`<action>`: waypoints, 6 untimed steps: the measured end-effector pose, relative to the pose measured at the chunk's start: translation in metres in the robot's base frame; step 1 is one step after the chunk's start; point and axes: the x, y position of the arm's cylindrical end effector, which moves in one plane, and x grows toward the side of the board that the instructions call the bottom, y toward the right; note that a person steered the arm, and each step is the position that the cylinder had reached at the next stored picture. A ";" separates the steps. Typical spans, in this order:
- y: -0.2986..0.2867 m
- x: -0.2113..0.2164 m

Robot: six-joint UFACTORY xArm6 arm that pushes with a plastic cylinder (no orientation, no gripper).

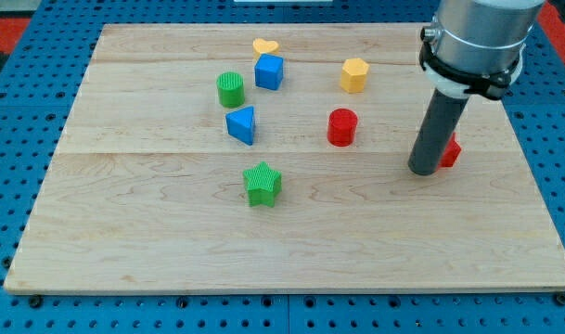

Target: Nudge the yellow hexagon down a bit

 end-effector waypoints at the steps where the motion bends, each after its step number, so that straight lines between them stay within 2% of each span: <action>1: 0.039 0.017; 3: 0.047 -0.058; 4: 0.090 -0.053; 5: 0.077 -0.137; 6: -0.001 -0.193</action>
